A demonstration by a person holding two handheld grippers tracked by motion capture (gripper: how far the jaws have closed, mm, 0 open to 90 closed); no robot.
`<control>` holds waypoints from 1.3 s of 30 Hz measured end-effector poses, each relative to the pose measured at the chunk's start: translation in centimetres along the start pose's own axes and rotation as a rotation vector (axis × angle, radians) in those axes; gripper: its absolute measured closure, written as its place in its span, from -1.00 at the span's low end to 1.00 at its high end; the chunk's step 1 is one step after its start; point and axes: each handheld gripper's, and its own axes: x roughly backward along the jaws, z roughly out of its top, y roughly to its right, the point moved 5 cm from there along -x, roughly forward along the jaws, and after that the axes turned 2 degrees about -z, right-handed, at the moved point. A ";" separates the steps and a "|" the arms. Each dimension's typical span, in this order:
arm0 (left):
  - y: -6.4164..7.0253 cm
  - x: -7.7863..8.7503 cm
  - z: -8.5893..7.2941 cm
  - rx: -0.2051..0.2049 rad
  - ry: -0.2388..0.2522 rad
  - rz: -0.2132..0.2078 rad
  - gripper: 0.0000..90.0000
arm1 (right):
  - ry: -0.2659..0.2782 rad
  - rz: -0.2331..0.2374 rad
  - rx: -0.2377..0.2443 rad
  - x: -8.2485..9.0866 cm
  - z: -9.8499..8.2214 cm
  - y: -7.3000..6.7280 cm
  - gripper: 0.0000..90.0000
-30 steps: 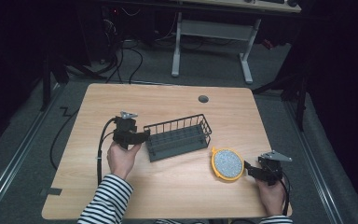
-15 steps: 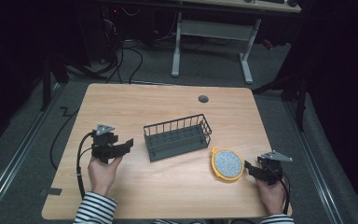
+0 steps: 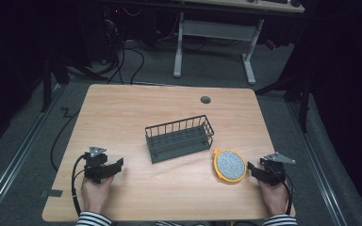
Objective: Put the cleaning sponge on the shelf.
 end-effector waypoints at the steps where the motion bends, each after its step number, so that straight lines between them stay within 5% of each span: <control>1: -0.1 -0.1 -0.2 -0.002 0.006 0.010 -0.27 | -0.002 -0.001 0.001 0.0 0.0 0.0 -0.10; 16: -0.6 -0.7 -1.1 -0.053 0.048 0.079 -0.26 | 0.002 0.009 -0.027 0.5 -0.2 0.1 0.05; 23: -0.6 -0.8 -1.1 -0.065 0.048 0.086 -0.27 | 0.065 0.040 -0.036 2.8 1.1 0.3 0.06; 26: -0.2 -1.0 -1.1 -0.108 0.029 0.122 -0.30 | 0.063 0.127 -0.032 3.9 2.2 -0.5 0.05; 29: -0.2 -1.0 -1.1 -0.100 0.035 0.118 -0.30 | 0.057 0.177 -0.023 4.1 2.8 -1.2 0.01; 34: -0.2 -1.0 -1.1 -0.102 0.033 0.120 -0.30 | 0.006 0.189 0.030 3.0 3.8 -2.7 -0.16; 39: -0.2 -1.0 -1.1 -0.101 0.033 0.119 -0.30 | -0.033 0.231 0.025 1.9 4.1 -3.4 -0.20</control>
